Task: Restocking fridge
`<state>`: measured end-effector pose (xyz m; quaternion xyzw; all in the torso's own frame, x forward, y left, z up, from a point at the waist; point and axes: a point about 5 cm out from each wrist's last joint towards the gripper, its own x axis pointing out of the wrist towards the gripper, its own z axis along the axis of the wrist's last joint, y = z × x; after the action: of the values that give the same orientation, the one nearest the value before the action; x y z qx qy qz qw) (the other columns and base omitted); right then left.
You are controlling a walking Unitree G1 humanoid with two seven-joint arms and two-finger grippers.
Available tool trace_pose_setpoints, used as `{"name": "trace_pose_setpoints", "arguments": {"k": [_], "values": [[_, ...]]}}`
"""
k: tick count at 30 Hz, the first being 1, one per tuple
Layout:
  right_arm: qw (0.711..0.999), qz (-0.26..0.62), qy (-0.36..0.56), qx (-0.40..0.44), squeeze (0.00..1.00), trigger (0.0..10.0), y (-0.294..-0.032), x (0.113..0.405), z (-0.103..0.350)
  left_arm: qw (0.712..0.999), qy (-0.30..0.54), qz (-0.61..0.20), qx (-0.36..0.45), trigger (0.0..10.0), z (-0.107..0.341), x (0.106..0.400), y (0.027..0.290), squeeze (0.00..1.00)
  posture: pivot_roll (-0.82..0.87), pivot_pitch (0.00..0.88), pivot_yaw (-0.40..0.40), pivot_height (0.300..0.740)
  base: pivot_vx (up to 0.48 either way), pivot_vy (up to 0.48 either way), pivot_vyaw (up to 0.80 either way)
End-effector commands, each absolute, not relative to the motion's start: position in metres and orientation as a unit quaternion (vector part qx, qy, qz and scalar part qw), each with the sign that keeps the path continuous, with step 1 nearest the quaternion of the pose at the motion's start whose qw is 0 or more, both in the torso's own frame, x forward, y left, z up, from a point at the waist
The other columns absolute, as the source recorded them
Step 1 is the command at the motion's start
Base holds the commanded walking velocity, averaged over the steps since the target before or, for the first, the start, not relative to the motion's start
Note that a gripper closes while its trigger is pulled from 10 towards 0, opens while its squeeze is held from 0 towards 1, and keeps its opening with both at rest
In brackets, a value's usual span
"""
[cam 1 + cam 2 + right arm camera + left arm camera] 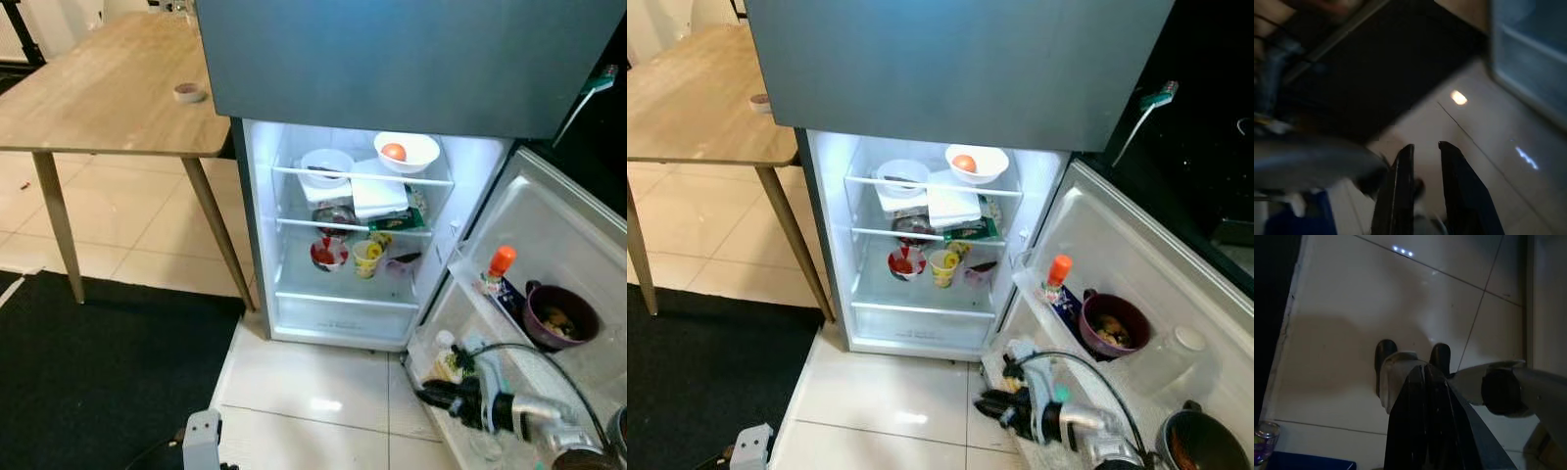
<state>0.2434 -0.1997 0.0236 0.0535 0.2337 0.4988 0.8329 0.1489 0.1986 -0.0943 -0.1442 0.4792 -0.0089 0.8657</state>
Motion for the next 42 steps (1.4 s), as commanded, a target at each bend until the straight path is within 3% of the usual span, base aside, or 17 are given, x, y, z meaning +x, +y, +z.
{"name": "trace_pose_setpoints", "arguments": {"k": [1,10,22,36,42], "values": [[0.816,0.536,0.206,0.066,0.0,10.0,-0.196,0.24,0.038,0.863,0.486,-0.007,-0.139,10.0,-0.096,0.145,0.201,0.0,-0.07,0.0,-0.022,0.74,0.0,0.0,-0.65],[0.808,0.576,0.123,0.023,0.0,10.0,-0.193,0.235,0.09,0.862,0.488,-0.01,-0.136,10.0,-0.095,0.145,0.202,0.0,-0.08,0.0,-0.017,0.74,0.0,0.0,-0.65],[0.801,0.578,0.137,-0.079,0.0,10.0,-0.214,0.211,0.141,0.862,0.488,-0.017,-0.135,10.0,-0.095,0.146,0.201,0.0,-0.1,0.0,-0.021,0.74,0.0,0.0,-0.66],[0.798,0.536,0.192,-0.199,0.0,10.0,-0.223,0.203,0.16,0.859,0.493,-0.02,-0.134,10.0,-0.097,0.142,0.2,0.0,-0.11,0.0,-0.02,0.74,0.0,0.0,-0.66],[0.813,0.483,0.191,-0.262,0.0,10.0,-0.22,0.221,0.16,0.859,0.493,-0.021,-0.133,10.0,-0.097,0.142,0.201,0.0,-0.12,0.0,-0.019,0.74,0.0,0.0,-0.66]]}}
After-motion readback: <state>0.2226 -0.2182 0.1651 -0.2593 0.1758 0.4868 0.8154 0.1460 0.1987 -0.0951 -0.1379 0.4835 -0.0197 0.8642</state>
